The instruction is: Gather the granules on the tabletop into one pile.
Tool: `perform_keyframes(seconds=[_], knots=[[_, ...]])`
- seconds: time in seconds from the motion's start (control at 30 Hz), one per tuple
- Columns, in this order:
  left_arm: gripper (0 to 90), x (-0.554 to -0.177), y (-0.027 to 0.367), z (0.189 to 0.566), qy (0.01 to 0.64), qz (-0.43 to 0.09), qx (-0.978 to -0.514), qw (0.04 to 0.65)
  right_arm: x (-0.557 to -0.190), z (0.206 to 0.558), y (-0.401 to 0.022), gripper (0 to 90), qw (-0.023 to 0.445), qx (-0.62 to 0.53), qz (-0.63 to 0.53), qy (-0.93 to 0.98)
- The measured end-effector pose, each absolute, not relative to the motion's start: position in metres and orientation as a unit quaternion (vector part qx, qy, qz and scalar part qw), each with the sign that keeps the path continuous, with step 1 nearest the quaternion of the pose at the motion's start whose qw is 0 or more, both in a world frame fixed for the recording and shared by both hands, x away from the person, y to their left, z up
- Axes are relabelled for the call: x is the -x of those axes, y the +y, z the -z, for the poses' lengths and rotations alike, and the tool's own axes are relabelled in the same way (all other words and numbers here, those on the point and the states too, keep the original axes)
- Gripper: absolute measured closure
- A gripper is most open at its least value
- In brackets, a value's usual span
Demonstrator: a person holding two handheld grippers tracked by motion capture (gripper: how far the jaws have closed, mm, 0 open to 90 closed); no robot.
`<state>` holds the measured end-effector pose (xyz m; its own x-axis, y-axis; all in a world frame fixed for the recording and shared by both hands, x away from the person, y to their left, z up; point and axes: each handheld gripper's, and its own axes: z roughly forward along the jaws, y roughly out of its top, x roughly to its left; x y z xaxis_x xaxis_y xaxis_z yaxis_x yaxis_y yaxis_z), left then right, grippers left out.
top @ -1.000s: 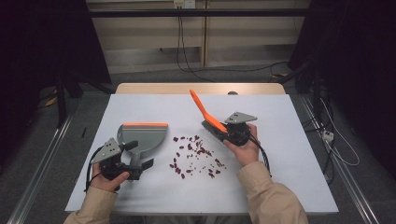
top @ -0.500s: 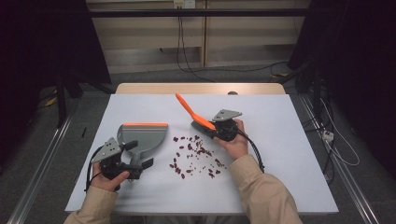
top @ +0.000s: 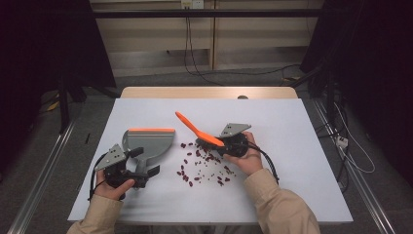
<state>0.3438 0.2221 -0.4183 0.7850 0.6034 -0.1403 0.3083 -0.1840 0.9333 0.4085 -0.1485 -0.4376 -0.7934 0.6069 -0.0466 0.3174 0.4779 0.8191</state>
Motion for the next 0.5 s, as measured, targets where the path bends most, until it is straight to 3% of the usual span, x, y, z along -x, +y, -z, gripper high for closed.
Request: perform_keyframes(seconds=[0.5], knots=[[4.7,-0.343,0.221,0.418,0.300,-0.132,-0.758,0.564,-0.385,0.436,-0.153,71.3,0.156,-0.252,-0.433,0.851]])
